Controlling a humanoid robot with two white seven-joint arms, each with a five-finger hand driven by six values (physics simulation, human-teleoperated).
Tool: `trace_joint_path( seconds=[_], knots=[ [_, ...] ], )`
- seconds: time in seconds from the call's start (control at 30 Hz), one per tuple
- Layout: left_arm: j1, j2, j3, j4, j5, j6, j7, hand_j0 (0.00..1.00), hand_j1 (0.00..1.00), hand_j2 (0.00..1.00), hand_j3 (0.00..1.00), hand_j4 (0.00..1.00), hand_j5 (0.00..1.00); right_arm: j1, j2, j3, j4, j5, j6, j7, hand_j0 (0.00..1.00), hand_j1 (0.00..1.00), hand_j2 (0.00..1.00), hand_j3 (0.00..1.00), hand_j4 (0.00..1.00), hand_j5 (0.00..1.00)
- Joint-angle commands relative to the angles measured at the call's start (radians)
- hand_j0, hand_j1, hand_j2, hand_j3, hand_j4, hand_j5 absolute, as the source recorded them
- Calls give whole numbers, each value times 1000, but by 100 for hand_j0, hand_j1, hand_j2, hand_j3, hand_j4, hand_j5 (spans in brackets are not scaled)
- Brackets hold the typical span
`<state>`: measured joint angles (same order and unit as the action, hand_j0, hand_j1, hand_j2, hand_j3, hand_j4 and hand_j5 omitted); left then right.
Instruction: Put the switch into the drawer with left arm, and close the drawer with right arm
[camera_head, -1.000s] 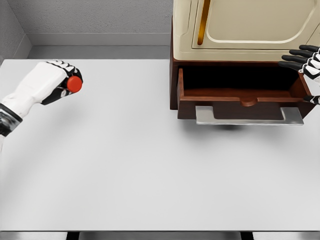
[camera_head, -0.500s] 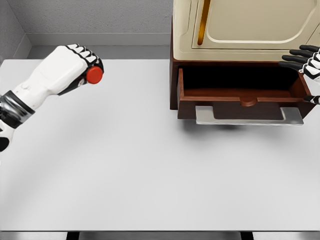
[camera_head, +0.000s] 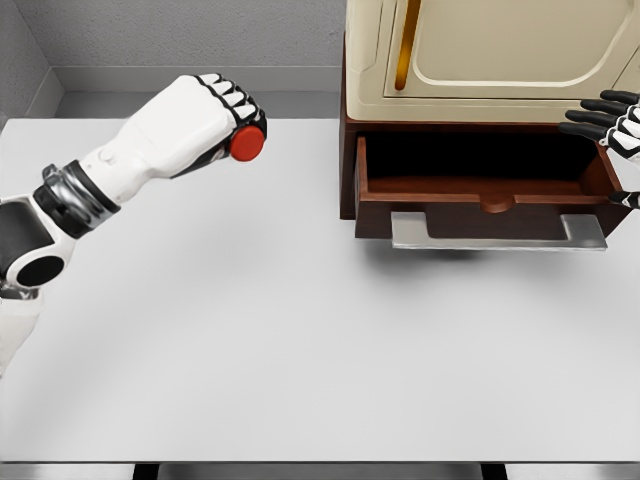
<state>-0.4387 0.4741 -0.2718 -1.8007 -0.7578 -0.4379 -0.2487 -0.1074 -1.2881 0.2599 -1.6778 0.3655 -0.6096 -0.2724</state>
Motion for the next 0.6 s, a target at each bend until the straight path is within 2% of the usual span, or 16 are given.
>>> trace_joint_path(
  seconds=[0.0, 0.17, 0.2, 0.4, 0.57],
  knots=[
    [-3, -11, -26, 0, -8, 1, -1, 27, 27, 27, 27, 27, 27, 0, 0, -1, 1, -7, -1, -1, 100, 100, 100, 100, 100, 100],
    [-51, -9, -73, 0, -8, 4, -17, 27, 27, 27, 27, 27, 27, 0, 0, -1, 1, -7, -1, -1, 100, 100, 100, 100, 100, 100],
    [-58, -11, -75, 0, -5, 4, -58, 27, 27, 27, 27, 27, 27, 0, 0, -1, 7, -7, -1, -1, 100, 100, 100, 100, 100, 100],
    [-87, -14, -107, 0, 0, 5, -159, 25, 25, 25, 25, 25, 25, 2, -2, -1, 13, -7, -1, -1, 100, 100, 100, 100, 100, 100],
    [-127, -57, -109, 9, 2, 8, -214, 25, 25, 25, 25, 25, 25, 2, 0, -1, 13, -7, -1, -1, 100, 100, 100, 100, 100, 100]
  ],
)
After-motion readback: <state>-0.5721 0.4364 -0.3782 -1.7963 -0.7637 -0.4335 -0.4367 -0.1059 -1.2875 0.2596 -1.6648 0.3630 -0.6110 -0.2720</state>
